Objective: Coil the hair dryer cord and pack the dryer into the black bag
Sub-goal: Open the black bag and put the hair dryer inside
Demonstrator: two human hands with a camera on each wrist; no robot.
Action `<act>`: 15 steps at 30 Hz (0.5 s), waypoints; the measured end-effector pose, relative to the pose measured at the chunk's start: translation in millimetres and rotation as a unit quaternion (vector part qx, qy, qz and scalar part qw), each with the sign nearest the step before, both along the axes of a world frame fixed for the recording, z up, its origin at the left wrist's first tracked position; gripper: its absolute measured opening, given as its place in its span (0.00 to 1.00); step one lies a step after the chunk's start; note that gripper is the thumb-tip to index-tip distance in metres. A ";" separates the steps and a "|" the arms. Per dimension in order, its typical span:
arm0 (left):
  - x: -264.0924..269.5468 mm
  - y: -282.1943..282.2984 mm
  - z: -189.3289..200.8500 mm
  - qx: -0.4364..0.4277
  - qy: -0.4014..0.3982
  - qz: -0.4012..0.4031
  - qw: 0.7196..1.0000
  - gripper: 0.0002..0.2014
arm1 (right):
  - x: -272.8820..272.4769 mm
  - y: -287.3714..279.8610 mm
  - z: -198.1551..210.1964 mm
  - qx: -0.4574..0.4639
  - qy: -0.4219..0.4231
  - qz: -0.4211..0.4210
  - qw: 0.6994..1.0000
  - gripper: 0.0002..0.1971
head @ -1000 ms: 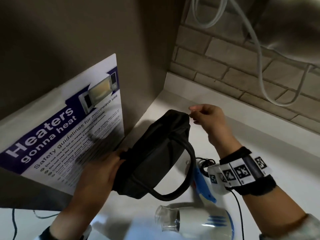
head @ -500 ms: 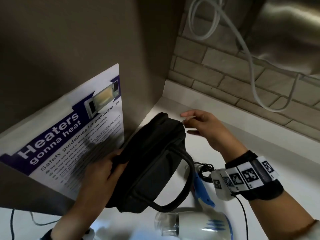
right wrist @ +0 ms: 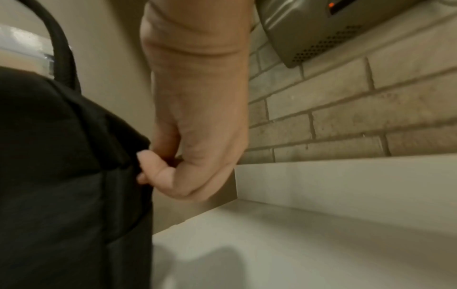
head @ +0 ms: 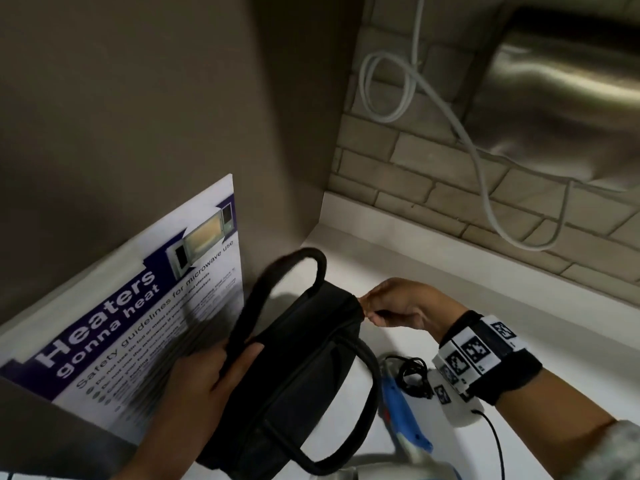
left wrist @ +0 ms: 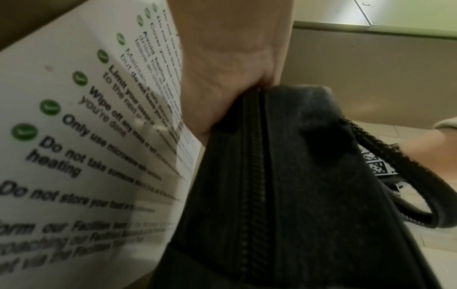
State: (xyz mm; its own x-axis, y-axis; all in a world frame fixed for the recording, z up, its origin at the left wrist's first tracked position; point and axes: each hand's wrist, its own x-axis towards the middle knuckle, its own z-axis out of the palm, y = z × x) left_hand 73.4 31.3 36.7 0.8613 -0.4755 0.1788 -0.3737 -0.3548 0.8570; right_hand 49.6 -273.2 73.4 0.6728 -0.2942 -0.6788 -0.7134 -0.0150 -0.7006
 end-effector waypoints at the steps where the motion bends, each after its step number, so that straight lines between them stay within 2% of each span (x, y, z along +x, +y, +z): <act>1: 0.9 1.3 0.2 0.001 -0.036 -0.009 0.999 0.14 | 1.3 -2.7 6.8 -0.053 0.012 0.036 0.998 0.10; 3: 0.7 2.9 6.3 0.015 -0.086 -0.049 0.995 0.12 | 3.9 -3.9 21.7 -0.208 0.008 0.108 0.972 0.12; 4: -0.6 2.1 11.9 0.017 -0.088 -0.078 0.993 0.14 | 4.6 -1.4 26.5 -0.303 -0.006 0.147 0.941 0.12; 5: -1.6 1.7 14.2 0.026 -0.105 -0.091 0.990 0.15 | 4.4 3.8 29.0 -0.406 -0.020 0.188 0.894 0.12; 7: -4.6 -0.4 14.2 0.040 -0.136 -0.098 0.985 0.19 | 1.5 22.9 28.2 -0.581 -0.075 0.241 0.774 0.11; 8: -6.4 -1.2 14.2 0.040 -0.146 -0.090 0.984 0.25 | -1.4 32.8 26.5 -0.622 -0.122 0.245 0.734 0.09; 9: -6.8 -1.0 12.9 0.038 -0.150 -0.079 0.985 0.29 | -3.6 39.4 24.5 -0.642 -0.156 0.245 0.710 0.08; 12: -6.5 0.1 12.8 0.011 -0.139 -0.057 0.989 0.26 | -11.9 47.1 29.9 -0.668 -0.250 0.199 0.672 0.13; 15: -5.2 0.2 10.2 0.004 -0.115 -0.051 0.992 0.27 | -24.5 62.5 39.2 -0.669 -0.314 0.211 0.641 0.11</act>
